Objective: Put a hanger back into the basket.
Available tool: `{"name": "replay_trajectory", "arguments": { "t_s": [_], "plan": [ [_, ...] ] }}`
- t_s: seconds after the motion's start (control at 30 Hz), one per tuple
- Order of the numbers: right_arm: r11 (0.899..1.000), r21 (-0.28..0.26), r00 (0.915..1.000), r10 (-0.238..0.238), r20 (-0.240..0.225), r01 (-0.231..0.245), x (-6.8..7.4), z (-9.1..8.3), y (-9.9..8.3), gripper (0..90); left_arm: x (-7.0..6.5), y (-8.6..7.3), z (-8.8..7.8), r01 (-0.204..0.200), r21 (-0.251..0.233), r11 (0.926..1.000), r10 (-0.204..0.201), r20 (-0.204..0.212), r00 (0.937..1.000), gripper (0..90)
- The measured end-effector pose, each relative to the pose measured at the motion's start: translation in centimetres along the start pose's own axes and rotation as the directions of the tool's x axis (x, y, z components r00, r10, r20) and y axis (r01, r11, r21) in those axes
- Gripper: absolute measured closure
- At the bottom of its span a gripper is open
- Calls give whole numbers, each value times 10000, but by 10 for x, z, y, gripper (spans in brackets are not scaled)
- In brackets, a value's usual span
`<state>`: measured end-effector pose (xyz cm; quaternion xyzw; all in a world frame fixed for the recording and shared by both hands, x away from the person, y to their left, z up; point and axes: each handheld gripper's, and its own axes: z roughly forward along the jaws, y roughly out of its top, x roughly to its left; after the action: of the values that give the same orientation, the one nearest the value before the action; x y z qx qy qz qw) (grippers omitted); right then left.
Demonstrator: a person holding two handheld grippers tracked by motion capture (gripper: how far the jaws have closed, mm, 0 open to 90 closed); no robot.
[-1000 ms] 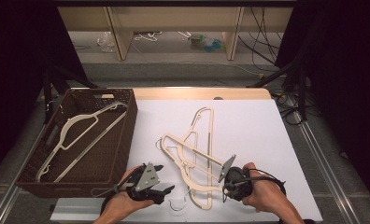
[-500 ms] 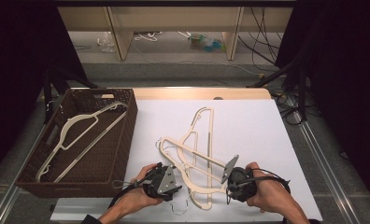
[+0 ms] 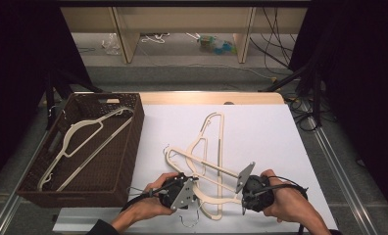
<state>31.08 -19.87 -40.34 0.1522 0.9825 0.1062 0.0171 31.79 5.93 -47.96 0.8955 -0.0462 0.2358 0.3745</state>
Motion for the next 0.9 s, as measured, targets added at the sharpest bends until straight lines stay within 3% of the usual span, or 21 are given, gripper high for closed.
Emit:
{"name": "replay_trajectory", "arguments": {
  "t_s": [0.07,0.17,0.27,0.43,0.47,0.53,0.6,0.63,0.67,0.73,0.77,0.8,0.83,0.87,0.9],
  "plan": [
    [9999,-87,9999,-69,-78,69,-2,-2,-4,802,1,4,-1,-476,-126,9988,480,337,9983,582],
    [9998,-217,9998,-52,-181,48,-5,-3,-7,802,4,7,-3,-614,-300,9977,626,400,9972,624],
    [9993,-349,9997,-164,-186,158,-10,-5,-12,805,9,16,-9,-1012,-573,9932,1038,458,9935,694],
    [9983,-564,9990,121,-441,-146,-16,-7,-18,799,16,27,-16,-1224,-920,9882,1243,150,9921,774],
    [9958,-787,9988,443,-188,-457,-17,-12,-20,749,19,31,-19,-1223,-996,9875,1246,174,9921,799],
    [9933,-1000,9983,576,-16,-575,-18,-21,-23,718,21,34,-19,-1218,-920,9883,1237,149,9922,813],
    [9816,-1655,9943,1014,322,-948,-19,-31,-26,596,22,34,-19,-1062,-941,9899,1076,94,9942,814],
    [9735,-1971,9888,1318,704,-1157,-20,-36,-27,557,25,35,-19,-887,-912,9919,903,134,9958,813],
    [9735,-1971,9888,1318,704,-1157,-20,-36,-27,557,26,36,-20,-746,-903,9931,764,166,9969,813],
    [9676,-2196,9791,1558,1309,-1246,-16,-50,-28,517,30,39,-23,-572,-896,9943,588,148,9982,817],
    [9625,-2452,9800,1510,1296,-1159,-15,-57,-28,502,32,40,-25,-416,-952,9946,429,119,9990,822],
    [9325,-3348,9690,1953,1512,-1357,-12,-70,-30,466,35,41,-27,-215,-963,9951,224,89,9997,829],
    [9325,-3348,9690,1953,1512,-1357,-12,-70,-30,466,38,42,-29,36,-971,9953,-32,46,10000,829],
    [9167,-3718,9610,2208,1664,-1462,-10,-81,-32,436,44,44,-34,663,-1041,9924,-667,-3,9978,836],
    [9167,-3718,9610,2208,1664,-1462,-10,-81,-32,436,44,44,-34,663,-1041,9924,-667,-3,9978,840]
  ]
}}
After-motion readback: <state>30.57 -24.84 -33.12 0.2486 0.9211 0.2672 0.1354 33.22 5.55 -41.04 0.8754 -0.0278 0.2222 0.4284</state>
